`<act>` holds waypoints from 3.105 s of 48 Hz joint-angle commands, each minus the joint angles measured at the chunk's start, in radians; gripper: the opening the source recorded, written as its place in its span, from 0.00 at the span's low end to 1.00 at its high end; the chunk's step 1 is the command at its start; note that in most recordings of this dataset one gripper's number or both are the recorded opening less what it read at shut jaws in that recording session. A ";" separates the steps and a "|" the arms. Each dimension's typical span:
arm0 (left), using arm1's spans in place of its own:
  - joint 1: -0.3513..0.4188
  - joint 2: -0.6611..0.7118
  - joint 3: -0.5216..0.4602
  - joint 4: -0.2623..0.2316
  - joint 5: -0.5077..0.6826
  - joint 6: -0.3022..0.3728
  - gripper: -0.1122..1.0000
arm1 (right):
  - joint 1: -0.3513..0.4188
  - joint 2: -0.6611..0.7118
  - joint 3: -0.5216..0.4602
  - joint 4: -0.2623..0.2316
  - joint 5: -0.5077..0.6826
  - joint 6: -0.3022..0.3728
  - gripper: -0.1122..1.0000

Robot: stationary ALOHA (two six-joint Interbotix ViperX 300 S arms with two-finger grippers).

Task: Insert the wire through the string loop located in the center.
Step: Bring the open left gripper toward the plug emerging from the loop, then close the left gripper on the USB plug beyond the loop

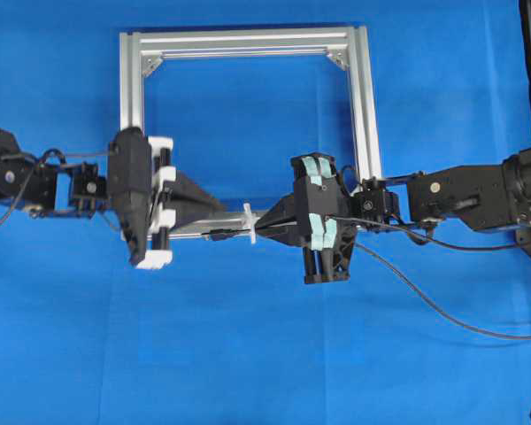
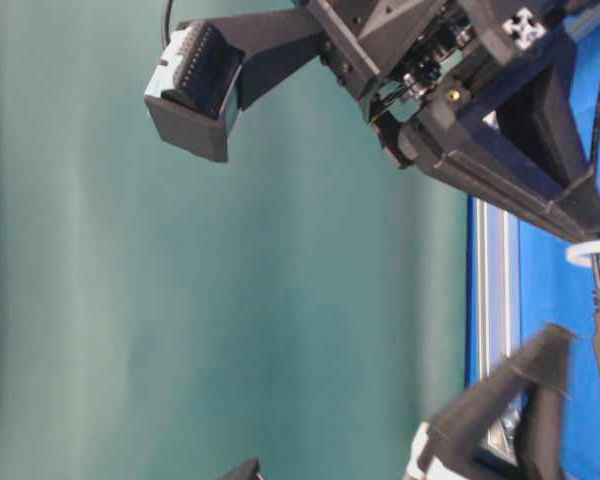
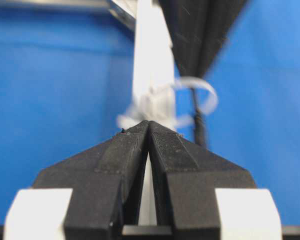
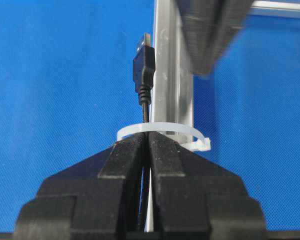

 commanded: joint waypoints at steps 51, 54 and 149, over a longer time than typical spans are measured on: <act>-0.072 -0.023 -0.025 0.003 0.069 -0.107 0.93 | 0.002 -0.012 -0.011 0.002 -0.008 -0.003 0.08; -0.071 -0.021 -0.028 0.003 0.069 -0.107 0.93 | 0.002 -0.012 -0.011 0.002 -0.008 -0.003 0.08; -0.067 0.040 -0.057 0.003 0.067 -0.101 0.92 | 0.002 -0.012 -0.009 -0.002 -0.008 -0.005 0.08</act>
